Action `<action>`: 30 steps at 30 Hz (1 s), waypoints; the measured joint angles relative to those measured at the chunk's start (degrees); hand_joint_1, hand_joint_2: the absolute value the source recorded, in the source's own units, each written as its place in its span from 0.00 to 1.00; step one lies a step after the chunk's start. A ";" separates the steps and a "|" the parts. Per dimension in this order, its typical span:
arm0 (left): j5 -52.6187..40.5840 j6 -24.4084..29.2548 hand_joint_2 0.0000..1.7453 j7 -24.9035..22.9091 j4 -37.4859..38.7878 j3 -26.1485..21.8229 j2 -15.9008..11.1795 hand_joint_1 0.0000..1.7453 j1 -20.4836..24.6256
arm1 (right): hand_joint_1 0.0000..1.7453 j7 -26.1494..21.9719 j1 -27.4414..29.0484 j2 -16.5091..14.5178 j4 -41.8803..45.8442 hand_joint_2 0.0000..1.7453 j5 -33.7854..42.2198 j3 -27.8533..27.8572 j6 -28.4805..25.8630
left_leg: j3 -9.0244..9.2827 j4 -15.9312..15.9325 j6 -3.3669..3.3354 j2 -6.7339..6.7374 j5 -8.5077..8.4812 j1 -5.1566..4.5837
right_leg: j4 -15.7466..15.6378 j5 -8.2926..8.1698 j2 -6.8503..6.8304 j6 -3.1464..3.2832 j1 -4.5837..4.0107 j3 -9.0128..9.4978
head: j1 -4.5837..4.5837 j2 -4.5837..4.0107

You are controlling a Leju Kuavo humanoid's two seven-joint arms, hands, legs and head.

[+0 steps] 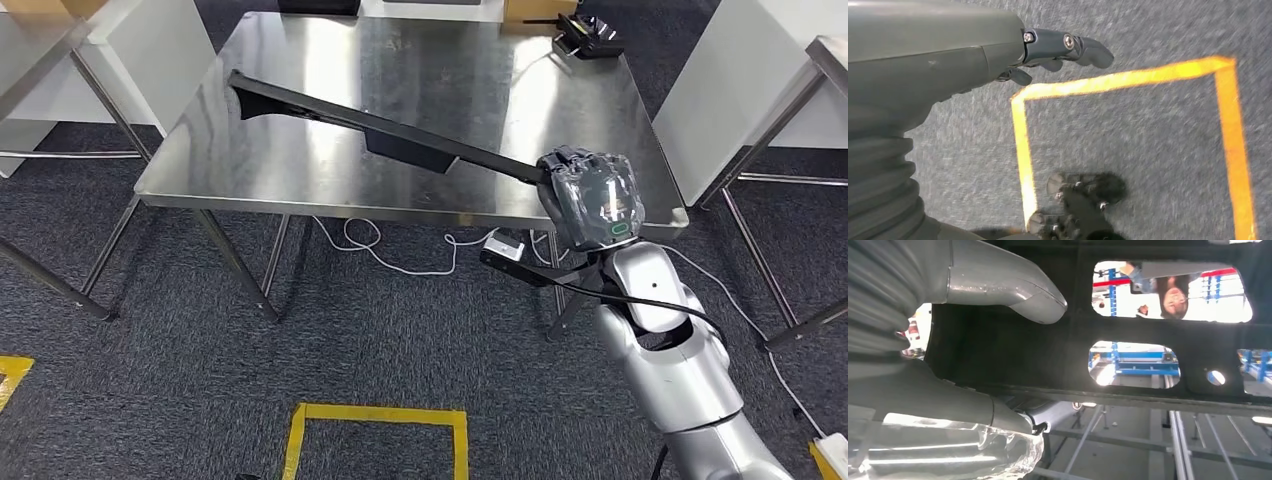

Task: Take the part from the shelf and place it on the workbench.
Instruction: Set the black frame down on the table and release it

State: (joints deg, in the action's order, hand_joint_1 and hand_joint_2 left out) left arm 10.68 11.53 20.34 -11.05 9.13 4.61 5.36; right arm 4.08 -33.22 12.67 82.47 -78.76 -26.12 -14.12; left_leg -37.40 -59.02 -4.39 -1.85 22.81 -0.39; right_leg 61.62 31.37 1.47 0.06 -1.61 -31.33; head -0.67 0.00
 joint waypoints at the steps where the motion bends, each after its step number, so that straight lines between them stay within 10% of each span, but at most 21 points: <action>1: -0.07 -0.02 1.00 -0.02 -0.01 -0.01 0.03 0.00 0.07 | 1.00 0.03 -0.05 0.15 -0.03 1.00 0.07 0.33 0.01 | 0.56 0.24 -0.11 0.07 0.29 0.15 | 3.07 1.06 -0.31 -0.16 0.27 -1.69 | 0.06 0.00; 5: -0.51 0.03 1.00 -0.07 -0.01 -0.01 0.15 0.00 0.14 | 1.00 0.02 0.00 0.31 -0.59 1.00 0.15 1.09 0.07 | 2.47 0.29 0.20 0.06 2.32 0.52 | 13.47 2.29 -0.64 -1.93 1.71 -10.28 | 0.10 0.00; 9: -0.60 0.26 1.00 -0.19 0.00 -0.01 0.20 0.00 0.21 | 1.00 -0.26 -0.06 0.38 -1.46 1.00 0.19 1.54 0.13 | 5.29 0.22 1.63 -0.24 4.80 0.90 | -0.26 -7.51 -1.33 -4.70 3.06 -6.71 | 0.26 0.00; 23: -0.43 1.70 1.00 6.70 -0.09 -1.47 0.20 0.00 1.11 | 1.00 -2.00 -13.04 -2.43 -26.88 1.00 -3.90 2.89 -6.85 | 6.49 1.38 2.36 0.66 5.83 0.99 | -3.06 -8.45 -0.90 -2.01 2.75 -5.59 | 0.23 0.00; 30: 0.04 5.08 1.00 10.08 -0.10 -3.88 0.15 0.00 0.98 | 1.00 -5.27 -20.30 -3.38 -44.39 1.00 -3.00 4.85 -9.01 | 6.57 1.38 2.87 0.66 5.67 0.89 | -3.05 -8.59 -0.90 -1.82 2.72 -5.38 | 0.25 0.00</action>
State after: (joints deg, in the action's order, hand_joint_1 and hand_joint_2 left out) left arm 10.72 16.61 30.43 -11.15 5.25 4.76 6.34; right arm -1.19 -53.52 9.28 38.07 -81.76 -21.27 -23.13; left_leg -30.83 -57.64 -1.52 -1.18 28.48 0.49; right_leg 58.57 22.78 0.57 -1.77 1.12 -36.71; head -0.42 0.00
